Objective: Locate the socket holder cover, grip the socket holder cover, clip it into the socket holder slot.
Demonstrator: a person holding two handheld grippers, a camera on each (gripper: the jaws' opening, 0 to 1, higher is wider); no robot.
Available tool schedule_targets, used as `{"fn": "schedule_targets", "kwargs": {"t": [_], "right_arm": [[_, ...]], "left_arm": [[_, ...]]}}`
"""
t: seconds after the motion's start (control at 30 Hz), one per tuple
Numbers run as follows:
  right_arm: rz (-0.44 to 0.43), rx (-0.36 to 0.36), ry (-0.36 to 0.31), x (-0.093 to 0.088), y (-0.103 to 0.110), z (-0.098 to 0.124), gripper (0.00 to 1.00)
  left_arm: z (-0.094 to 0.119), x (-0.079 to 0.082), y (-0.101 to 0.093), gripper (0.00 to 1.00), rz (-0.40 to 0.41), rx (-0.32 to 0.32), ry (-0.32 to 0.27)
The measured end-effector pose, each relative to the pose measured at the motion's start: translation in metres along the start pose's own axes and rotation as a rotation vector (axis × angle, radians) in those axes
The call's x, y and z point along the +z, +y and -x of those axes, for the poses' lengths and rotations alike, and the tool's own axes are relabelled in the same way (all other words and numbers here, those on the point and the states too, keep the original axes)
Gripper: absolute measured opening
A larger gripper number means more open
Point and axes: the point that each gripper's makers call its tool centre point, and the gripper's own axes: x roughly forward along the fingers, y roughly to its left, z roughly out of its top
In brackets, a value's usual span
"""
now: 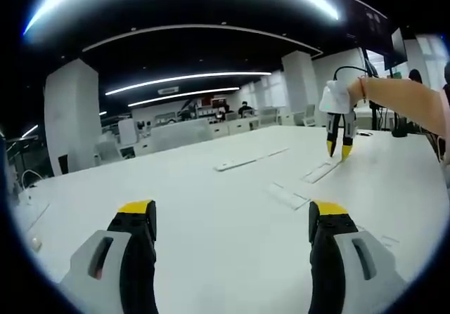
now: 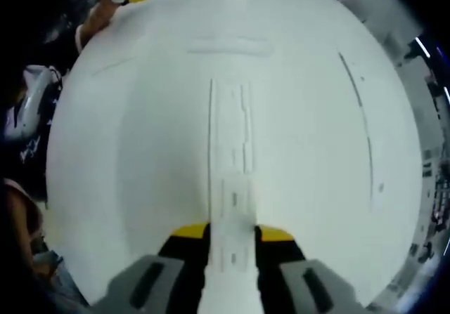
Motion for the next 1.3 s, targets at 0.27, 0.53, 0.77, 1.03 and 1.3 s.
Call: {"fn": "schedule_targets", "kwargs": {"t": [0.27, 0.53, 0.77, 1.03, 1.3], "right_arm": [[-0.004, -0.001, -0.028, 0.0069, 0.0012, -0.0004, 0.28], [0.0, -0.004, -0.029, 0.0082, 0.0023, -0.0007, 0.28], [-0.001, -0.006, -0.028, 0.0079, 0.0018, -0.0006, 0.28], [0.001, -0.005, -0.035, 0.0096, 0.0027, -0.0011, 0.28], [0.001, -0.005, -0.035, 0.0093, 0.0017, -0.001, 0.28]], "left_arm": [[0.0002, -0.0009, -0.0006, 0.88, -0.001, -0.002, 0.004], [0.0002, -0.0009, -0.0008, 0.88, -0.002, -0.002, 0.004], [0.0, -0.0016, -0.0013, 0.88, -0.003, -0.004, 0.007], [0.0, -0.0016, -0.0009, 0.88, -0.005, -0.004, 0.008], [-0.0003, -0.0017, -0.0013, 0.88, -0.005, -0.004, 0.008]]}}
